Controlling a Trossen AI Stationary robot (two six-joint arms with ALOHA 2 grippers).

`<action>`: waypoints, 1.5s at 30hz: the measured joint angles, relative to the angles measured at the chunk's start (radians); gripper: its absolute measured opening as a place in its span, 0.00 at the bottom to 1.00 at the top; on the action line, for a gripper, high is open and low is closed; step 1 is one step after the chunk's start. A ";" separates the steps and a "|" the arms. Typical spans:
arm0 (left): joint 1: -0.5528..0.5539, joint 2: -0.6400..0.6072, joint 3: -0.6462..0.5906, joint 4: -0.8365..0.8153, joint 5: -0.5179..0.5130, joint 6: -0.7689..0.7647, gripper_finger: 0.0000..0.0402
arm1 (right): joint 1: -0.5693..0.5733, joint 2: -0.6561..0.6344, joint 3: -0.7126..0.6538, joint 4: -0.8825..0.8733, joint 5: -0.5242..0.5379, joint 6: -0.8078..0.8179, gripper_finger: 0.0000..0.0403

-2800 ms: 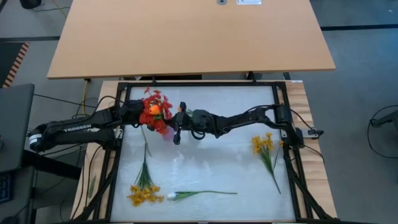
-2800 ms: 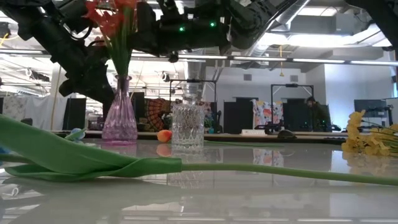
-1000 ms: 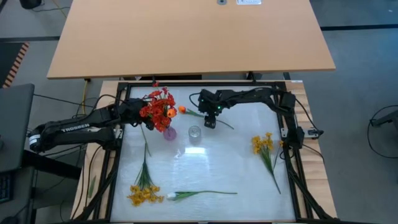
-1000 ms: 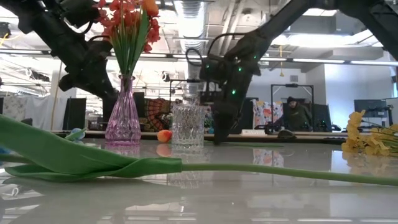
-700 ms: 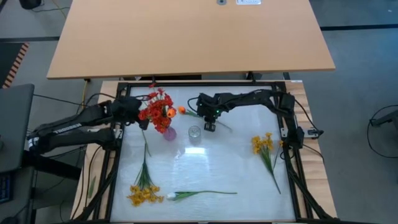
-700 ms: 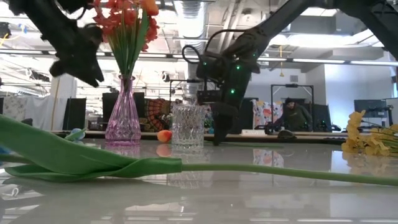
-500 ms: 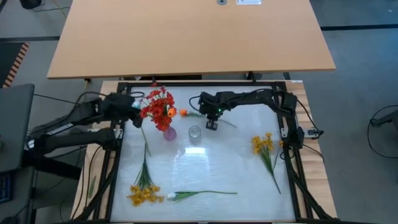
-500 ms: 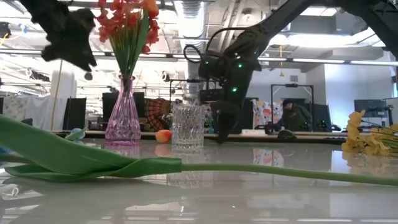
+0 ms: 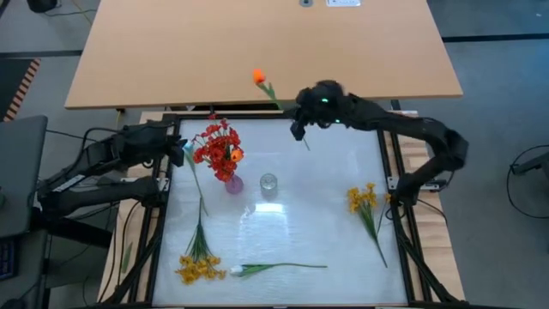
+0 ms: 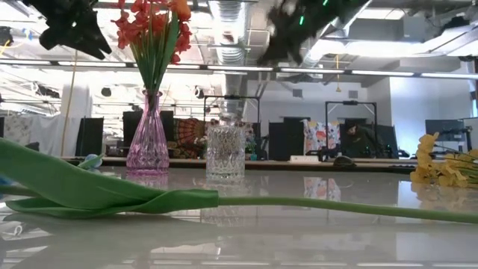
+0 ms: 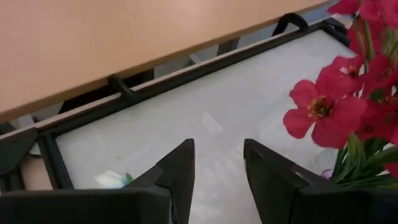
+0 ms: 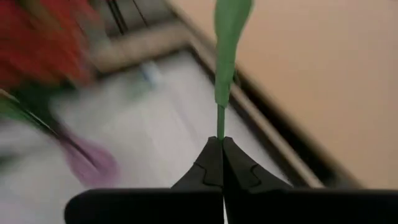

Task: Sort flowers into vase by color
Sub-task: Put the orange tulip into the violet vase

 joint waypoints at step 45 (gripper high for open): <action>0.001 0.334 -0.414 0.453 0.211 -0.094 0.31 | 0.517 0.650 0.185 1.285 0.257 -0.832 0.04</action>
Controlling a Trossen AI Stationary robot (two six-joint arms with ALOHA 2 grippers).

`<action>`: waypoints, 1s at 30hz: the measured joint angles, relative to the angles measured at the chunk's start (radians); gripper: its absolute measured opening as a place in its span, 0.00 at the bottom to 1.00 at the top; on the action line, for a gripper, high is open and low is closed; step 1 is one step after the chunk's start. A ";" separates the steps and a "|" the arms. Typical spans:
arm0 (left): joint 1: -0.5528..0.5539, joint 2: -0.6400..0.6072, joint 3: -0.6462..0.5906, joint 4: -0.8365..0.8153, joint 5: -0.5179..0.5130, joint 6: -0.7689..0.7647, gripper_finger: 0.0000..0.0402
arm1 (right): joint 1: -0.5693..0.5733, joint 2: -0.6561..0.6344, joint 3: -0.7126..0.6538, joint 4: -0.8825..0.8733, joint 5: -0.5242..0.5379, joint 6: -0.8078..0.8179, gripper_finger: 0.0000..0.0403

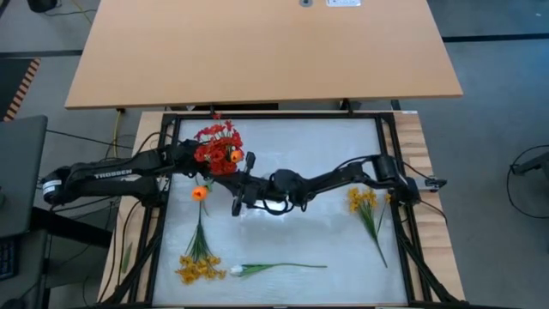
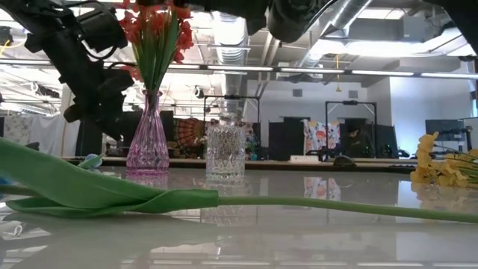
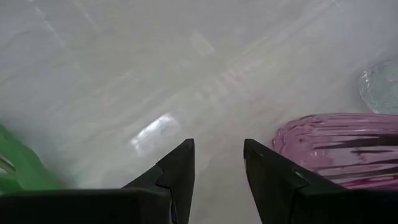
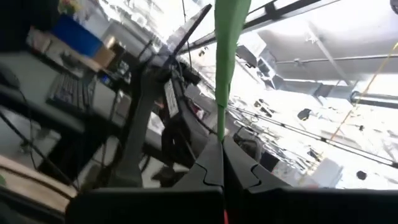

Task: Sort flowers into vase by color
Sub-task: Put the orange tulip into the violet vase

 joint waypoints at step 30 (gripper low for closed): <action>0.000 0.001 0.000 -0.009 0.001 -0.075 0.31 | -0.029 -0.005 0.000 -0.168 0.187 0.268 0.04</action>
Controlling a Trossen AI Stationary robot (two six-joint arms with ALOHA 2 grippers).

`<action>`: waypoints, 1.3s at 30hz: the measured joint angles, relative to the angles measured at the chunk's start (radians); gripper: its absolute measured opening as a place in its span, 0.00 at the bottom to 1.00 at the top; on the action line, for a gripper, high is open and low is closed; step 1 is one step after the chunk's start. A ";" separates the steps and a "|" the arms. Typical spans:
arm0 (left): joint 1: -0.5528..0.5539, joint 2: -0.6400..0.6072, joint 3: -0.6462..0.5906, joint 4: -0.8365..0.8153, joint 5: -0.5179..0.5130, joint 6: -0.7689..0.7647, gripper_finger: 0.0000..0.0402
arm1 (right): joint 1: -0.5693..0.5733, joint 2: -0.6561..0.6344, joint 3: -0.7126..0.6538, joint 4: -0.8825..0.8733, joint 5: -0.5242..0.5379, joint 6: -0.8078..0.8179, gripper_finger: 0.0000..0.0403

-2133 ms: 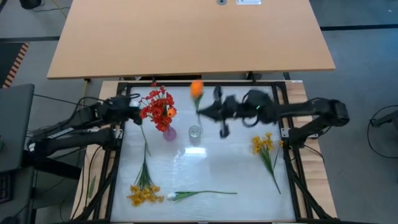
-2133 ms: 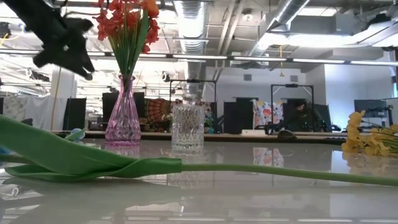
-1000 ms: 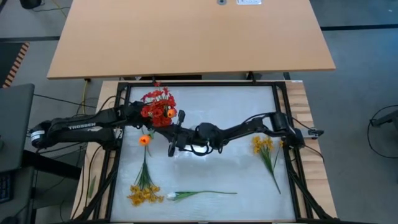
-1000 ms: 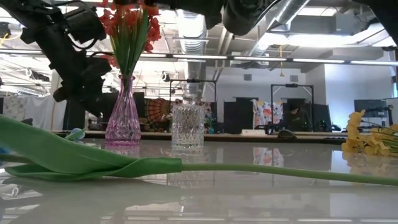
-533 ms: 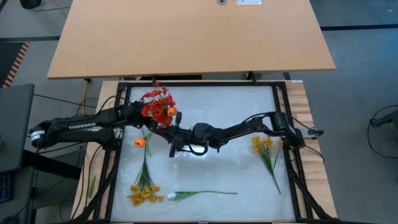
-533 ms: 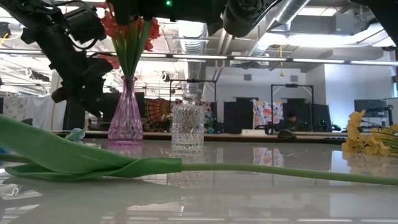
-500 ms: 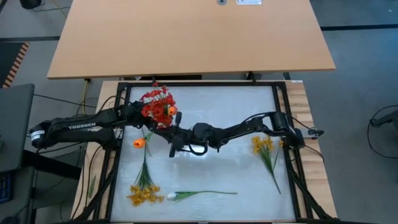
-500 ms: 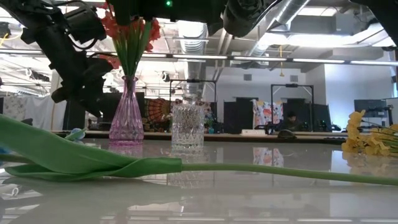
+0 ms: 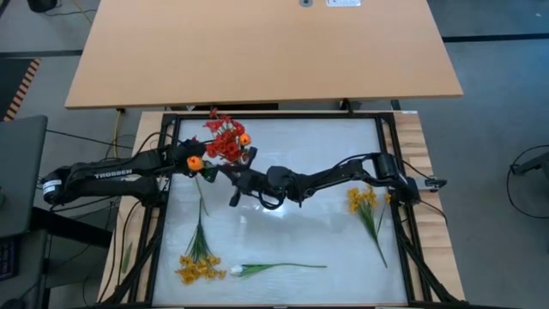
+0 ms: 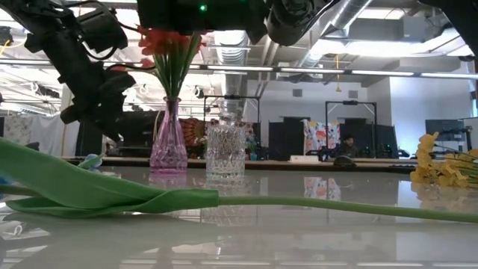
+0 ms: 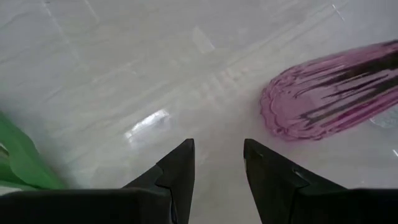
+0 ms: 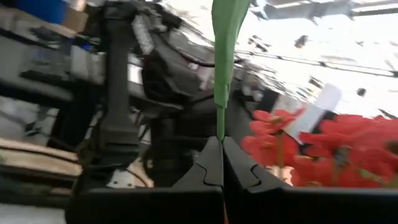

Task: Sort flowers into vase by color
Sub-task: Put the orange tulip into the violet vase

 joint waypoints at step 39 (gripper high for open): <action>0.000 0.000 0.000 -0.042 0.001 0.019 0.31 | 0.004 -0.018 -0.030 -0.013 0.222 0.242 0.04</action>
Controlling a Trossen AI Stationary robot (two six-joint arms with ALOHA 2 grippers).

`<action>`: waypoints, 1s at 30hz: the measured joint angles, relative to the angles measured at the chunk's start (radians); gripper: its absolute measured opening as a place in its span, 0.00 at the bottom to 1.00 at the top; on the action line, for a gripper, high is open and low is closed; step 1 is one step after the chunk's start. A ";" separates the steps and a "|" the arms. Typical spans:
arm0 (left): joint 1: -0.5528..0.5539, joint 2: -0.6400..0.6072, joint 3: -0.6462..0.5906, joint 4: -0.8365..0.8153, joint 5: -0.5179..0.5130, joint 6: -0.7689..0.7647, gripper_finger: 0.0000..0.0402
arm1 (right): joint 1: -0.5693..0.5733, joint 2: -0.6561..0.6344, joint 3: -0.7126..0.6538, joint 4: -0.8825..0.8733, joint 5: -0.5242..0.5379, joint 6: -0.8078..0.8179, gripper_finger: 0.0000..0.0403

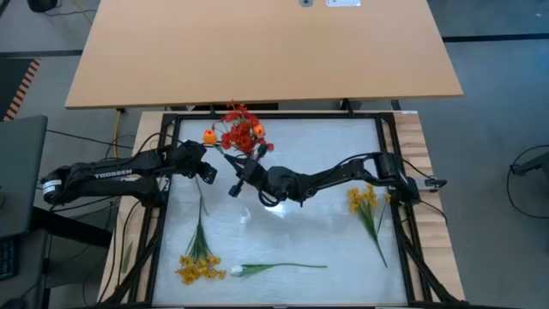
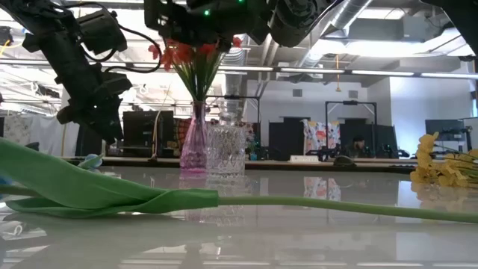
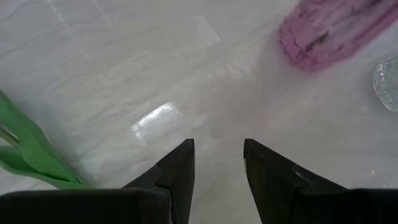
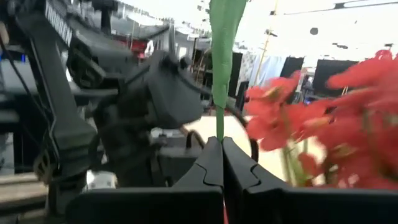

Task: Sort flowers into vase by color
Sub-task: Put the orange tulip into the violet vase

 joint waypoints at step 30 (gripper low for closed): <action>-0.137 0.104 0.001 0.420 0.381 0.495 0.63 | 0.045 -0.128 0.001 -0.219 0.003 -0.022 0.04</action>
